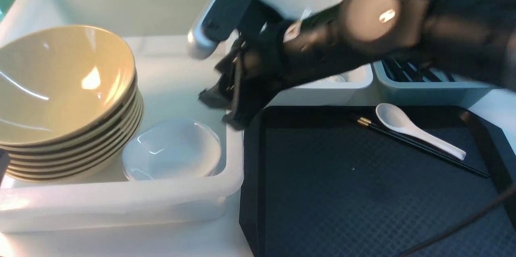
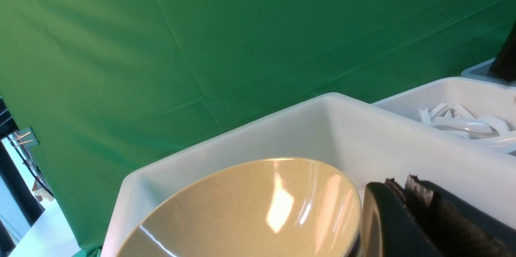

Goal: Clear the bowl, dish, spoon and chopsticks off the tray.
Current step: Use the right arm to put the plate into the large storage box on the left, then use the right arm to grab the soup spoon in the middle, then use the right arm to put the soup spoon into the small storage box in the middle, then use the right arm to grab a chopstick, then use the right arm to put a chopstick into the small storage box on the right, then use the right arm to grab a chopstick

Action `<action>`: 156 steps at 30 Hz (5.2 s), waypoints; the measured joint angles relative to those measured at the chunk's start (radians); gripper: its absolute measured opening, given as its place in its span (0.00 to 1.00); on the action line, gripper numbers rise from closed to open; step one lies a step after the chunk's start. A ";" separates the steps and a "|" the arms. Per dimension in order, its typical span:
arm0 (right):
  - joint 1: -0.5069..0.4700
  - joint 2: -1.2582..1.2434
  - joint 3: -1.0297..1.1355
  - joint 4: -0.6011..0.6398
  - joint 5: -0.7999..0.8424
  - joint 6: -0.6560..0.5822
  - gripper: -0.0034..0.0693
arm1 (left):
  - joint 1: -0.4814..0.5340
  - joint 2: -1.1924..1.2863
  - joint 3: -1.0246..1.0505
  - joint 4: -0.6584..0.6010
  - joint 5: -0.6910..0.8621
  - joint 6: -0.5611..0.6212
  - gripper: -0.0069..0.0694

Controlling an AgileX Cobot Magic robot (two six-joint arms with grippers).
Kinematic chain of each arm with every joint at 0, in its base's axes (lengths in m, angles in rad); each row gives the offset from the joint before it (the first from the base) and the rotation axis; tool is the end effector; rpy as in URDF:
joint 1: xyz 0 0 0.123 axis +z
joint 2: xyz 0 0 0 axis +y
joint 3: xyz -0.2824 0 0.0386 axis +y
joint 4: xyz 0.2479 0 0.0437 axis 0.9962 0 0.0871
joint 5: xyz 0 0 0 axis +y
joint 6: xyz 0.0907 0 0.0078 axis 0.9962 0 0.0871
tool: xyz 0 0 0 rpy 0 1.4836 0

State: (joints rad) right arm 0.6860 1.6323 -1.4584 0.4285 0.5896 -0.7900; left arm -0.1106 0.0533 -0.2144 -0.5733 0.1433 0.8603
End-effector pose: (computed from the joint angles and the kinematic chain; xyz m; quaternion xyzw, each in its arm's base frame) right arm 0.2799 0.2563 0.3501 -0.5127 0.7246 0.1608 0.4315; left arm 0.0467 -0.0124 0.2709 0.1604 0.6409 0.0423 0.7495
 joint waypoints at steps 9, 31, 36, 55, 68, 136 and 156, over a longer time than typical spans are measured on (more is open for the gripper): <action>-0.280 -0.225 0.064 -0.496 0.329 0.487 0.68 | 0.000 0.000 0.000 -0.003 0.003 -0.001 0.10; -0.600 0.148 0.507 -0.497 -0.191 0.561 0.59 | 0.000 0.000 0.000 -0.006 0.003 -0.002 0.10; -0.588 0.148 0.498 -0.488 -0.158 0.560 0.33 | 0.000 0.000 0.000 -0.006 0.003 -0.002 0.10; -0.469 -0.235 0.504 -0.273 0.096 0.409 0.17 | 0.000 0.000 0.000 -0.006 0.003 -0.001 0.10; -0.314 0.046 0.135 0.096 -0.514 0.116 0.23 | 0.000 0.000 0.000 -0.006 0.003 -0.001 0.10; -0.428 -0.088 0.129 -0.303 -0.225 0.183 0.15 | 0.000 0.000 0.000 -0.009 -0.004 -0.004 0.10; -0.600 0.150 -0.117 -0.295 0.453 0.427 0.68 | 0.000 0.000 0.000 -0.009 0.003 -0.004 0.10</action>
State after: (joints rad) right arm 0.0865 1.7822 -1.5750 0.1333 1.0423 -0.3627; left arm -0.1106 0.0533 -0.2144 -0.5827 0.1465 0.8565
